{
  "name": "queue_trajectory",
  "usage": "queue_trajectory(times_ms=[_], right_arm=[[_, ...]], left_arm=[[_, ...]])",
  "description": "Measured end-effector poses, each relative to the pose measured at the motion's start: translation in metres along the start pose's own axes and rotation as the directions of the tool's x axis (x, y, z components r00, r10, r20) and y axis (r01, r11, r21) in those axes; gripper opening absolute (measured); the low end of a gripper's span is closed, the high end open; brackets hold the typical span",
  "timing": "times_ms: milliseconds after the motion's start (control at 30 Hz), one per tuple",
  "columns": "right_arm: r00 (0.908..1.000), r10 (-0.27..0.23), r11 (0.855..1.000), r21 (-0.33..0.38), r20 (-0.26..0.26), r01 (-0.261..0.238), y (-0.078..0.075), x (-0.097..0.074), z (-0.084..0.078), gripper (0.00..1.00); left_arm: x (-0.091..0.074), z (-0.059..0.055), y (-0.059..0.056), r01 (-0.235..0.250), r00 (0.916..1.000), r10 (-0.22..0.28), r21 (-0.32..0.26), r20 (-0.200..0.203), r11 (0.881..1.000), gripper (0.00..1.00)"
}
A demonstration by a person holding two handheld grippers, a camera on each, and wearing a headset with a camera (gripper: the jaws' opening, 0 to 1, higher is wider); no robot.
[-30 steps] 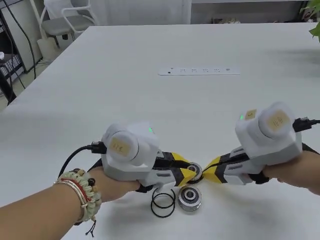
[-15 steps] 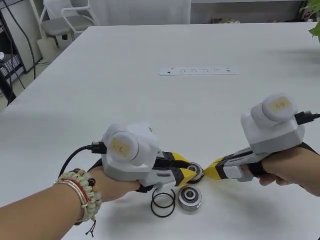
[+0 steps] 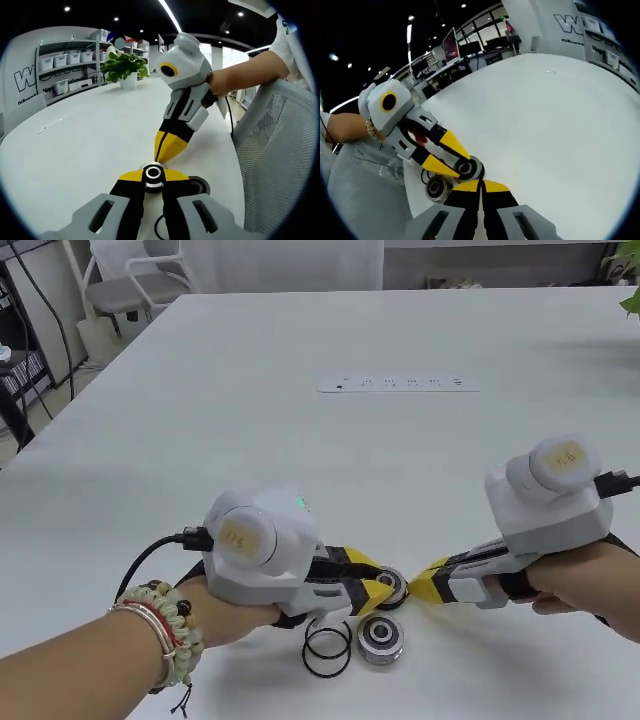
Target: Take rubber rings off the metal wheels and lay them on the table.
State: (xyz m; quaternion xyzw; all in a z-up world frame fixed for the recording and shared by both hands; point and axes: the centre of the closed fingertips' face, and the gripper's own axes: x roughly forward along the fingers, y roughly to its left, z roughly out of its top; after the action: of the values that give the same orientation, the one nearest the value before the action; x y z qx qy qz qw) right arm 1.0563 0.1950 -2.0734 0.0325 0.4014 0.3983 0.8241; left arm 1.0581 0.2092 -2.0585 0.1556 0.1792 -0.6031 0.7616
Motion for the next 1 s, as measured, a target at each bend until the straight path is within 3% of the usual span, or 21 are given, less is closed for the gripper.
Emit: queue_trajectory(times_ms=[100, 367, 433, 1000], right_arm=[[0.9993, 0.025, 0.998, 0.061, 0.029, -0.027, 0.003, -0.002, 0.005, 0.0], [0.9996, 0.018, 0.997, 0.073, 0.021, -0.019, 0.006, -0.002, 0.005, 0.0], [0.9986, 0.042, 0.996, 0.079, 0.033, -0.044, 0.011, -0.002, 0.008, 0.0], [0.9997, 0.017, 0.998, 0.063, 0.02, -0.018, 0.01, 0.0, 0.009, 0.0]], left_arm=[[0.0, 0.0, 0.0, -0.001, 1.0, 0.001, -0.001, 0.002, 1.0, 0.08], [-0.001, 0.0, 0.0, -0.001, 1.0, 0.001, 0.003, 0.002, 1.0, 0.08], [-0.001, 0.0, 0.0, -0.001, 1.0, 0.001, 0.003, 0.001, 1.0, 0.08], [-0.001, -0.001, 0.001, -0.005, 1.0, 0.005, 0.007, 0.002, 1.0, 0.08]])
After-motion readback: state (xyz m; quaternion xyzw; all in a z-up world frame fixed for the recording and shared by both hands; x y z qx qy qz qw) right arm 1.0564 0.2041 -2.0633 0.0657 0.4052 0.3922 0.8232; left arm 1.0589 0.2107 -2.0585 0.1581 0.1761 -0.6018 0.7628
